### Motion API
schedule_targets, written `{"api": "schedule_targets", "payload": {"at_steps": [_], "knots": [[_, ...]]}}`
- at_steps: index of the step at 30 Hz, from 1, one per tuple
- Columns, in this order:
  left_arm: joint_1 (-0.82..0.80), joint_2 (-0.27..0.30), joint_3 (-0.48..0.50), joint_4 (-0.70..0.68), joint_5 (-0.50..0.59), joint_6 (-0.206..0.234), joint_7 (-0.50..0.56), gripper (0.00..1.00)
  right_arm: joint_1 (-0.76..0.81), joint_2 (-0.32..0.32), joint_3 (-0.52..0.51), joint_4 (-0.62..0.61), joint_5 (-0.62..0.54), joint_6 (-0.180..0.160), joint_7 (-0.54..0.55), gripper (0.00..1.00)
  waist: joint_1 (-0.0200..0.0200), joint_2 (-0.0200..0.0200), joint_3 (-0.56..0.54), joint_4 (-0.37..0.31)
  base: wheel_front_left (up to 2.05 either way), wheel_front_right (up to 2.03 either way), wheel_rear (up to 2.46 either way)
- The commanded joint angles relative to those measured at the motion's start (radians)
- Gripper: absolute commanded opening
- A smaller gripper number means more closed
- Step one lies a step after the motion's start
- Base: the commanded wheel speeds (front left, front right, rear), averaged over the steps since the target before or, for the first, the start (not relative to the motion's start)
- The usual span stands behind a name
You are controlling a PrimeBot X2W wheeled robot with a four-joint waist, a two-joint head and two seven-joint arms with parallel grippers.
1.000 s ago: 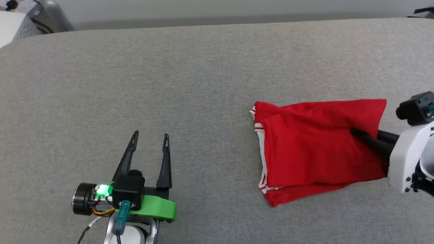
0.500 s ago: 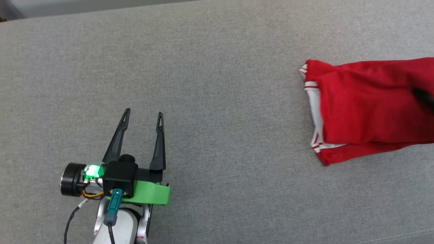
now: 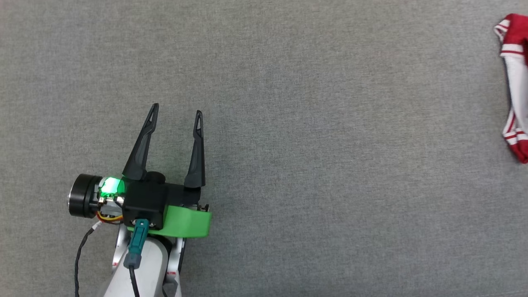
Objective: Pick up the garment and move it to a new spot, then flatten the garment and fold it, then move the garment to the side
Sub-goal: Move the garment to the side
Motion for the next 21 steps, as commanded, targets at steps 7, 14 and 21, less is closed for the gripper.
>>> {"api": "schedule_targets", "payload": {"at_steps": [7, 14, 21], "knots": [[-0.037, 0.017, -0.013, -0.011, 0.009, 0.015, -0.006, 1.00, -0.067, 0.020, -0.050, 0.136, -0.064, -0.001, -0.042, 0.00, -0.0001, 0.0000, 0.064, 0.036, 0.00, 0.00, 0.00], [-0.038, 0.023, -0.020, -0.003, 0.004, 0.027, -0.006, 1.00, -0.091, 0.065, -0.080, 0.217, -0.086, -0.001, -0.092, 1.00, -0.0001, 0.0000, 0.043, 0.035, 0.00, 0.00, 0.00], [-0.010, 0.018, -0.031, 0.019, -0.011, 0.038, -0.006, 1.00, -0.076, 0.077, -0.094, 0.234, -0.131, -0.001, -0.205, 1.00, -0.0001, 0.0000, -0.045, 0.039, 0.00, 0.00, 0.00]]}}
